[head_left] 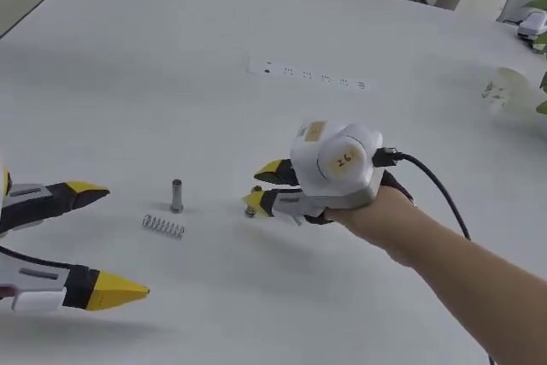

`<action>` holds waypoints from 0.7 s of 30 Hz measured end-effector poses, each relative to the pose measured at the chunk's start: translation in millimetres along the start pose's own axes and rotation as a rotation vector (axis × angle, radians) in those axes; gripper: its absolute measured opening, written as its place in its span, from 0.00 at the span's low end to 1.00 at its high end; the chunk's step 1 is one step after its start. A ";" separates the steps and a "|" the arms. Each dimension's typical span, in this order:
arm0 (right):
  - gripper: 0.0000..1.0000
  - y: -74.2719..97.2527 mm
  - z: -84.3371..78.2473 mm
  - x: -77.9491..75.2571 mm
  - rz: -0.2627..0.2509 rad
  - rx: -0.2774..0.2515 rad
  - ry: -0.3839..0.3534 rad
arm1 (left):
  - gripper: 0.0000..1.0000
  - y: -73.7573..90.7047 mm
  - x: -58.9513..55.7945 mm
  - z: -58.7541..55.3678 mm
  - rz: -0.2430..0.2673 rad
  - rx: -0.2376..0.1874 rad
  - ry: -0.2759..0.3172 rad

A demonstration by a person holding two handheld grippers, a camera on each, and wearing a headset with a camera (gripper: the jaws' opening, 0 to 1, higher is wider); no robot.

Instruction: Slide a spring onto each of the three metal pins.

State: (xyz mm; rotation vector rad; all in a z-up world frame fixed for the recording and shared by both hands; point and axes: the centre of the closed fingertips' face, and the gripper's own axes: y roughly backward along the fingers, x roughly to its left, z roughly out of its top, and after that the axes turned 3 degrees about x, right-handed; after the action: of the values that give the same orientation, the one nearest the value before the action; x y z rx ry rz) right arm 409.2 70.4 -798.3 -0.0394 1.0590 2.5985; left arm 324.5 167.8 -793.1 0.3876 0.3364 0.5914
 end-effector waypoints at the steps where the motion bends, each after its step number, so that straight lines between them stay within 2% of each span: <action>1: 0.20 1.4 0.5 0.0 -0.001 -0.005 -0.008 | 0.90 0.0 0.1 -0.1 0.000 0.000 0.000; 2: 0.20 2.9 0.3 -1.1 -0.008 -0.006 -0.005 | 0.90 0.0 0.0 0.1 0.000 0.000 -0.001; 7: 0.20 9.8 8.2 0.7 -0.005 -0.070 -0.083 | 0.90 -1.0 0.4 1.0 -0.001 -0.001 -0.002; 11: 0.20 14.8 9.7 2.9 -0.001 -0.095 -0.112 | 0.90 -2.4 -0.5 2.9 -0.004 -0.003 -0.004; 21: 0.19 20.1 9.2 11.8 0.017 -0.105 -0.125 | 0.90 -3.3 0.7 4.4 -0.004 -0.006 -0.004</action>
State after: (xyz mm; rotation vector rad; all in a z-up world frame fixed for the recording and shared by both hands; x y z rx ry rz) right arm 392.6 66.8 -779.8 0.1067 0.8832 2.6310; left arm 328.4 164.7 -790.8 0.3824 0.3316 0.5873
